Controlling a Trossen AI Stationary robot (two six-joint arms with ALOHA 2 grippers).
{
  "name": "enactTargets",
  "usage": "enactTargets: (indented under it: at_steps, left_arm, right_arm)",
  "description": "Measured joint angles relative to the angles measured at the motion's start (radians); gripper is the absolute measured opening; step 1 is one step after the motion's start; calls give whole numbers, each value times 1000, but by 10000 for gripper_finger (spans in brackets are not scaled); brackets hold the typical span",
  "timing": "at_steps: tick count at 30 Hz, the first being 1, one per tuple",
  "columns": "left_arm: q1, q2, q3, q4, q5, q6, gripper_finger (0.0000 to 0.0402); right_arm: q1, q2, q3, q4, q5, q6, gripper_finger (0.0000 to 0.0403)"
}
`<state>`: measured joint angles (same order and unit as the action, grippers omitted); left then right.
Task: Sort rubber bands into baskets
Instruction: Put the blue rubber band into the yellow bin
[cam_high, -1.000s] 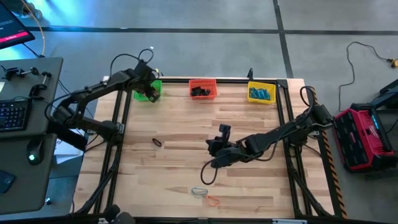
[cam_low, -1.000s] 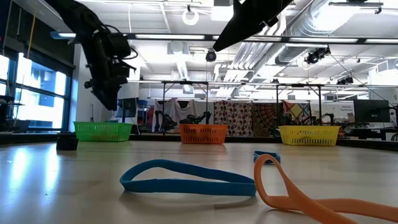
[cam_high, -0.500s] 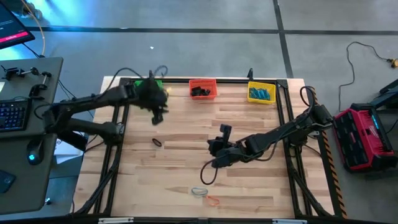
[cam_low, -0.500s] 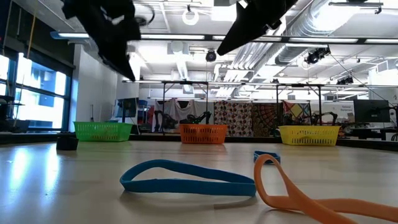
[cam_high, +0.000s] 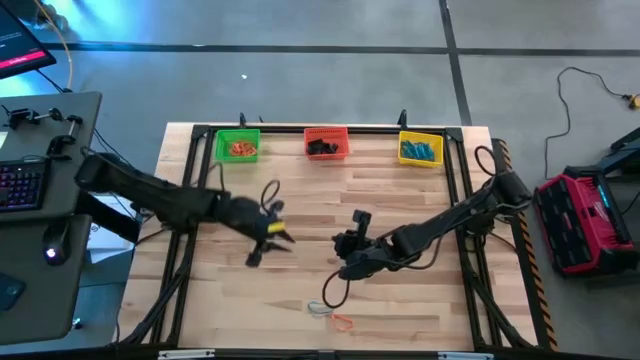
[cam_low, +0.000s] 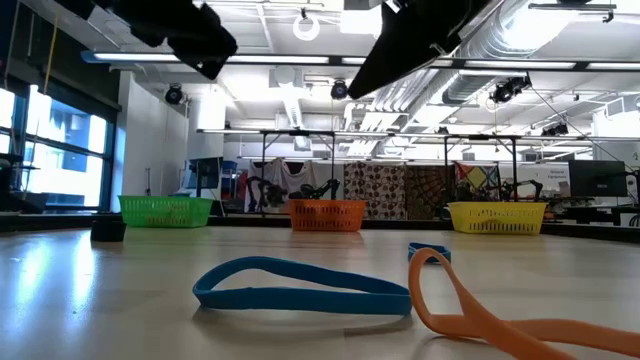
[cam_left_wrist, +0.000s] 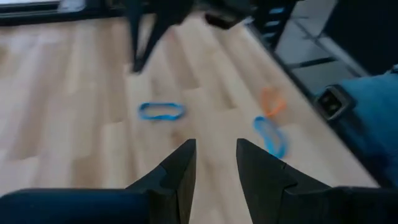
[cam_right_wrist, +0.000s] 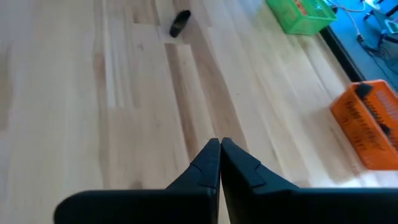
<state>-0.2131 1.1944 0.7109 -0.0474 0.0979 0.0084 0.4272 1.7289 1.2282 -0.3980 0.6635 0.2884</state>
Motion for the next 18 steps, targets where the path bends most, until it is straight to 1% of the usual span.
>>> enactTargets:
  at_steps: [3, 7, 14, 18]
  left_arm:
    - [-72, 56, -15, 105, -26, -44, 105]
    - [-128, 155, -15, 203, -32, -79, 105]
    - [-157, 316, -15, 331, -35, -167, 105]
    - [-164, 378, -14, 402, -23, -194, 105]
  right_arm:
    - [6, 14, 0, 22, -11, -1, 0]
    - [16, 17, -1, 39, -7, -1, 0]
    - [35, 17, -1, 41, 13, -1, 0]
    - [51, 17, 0, 45, 36, 9, 0]
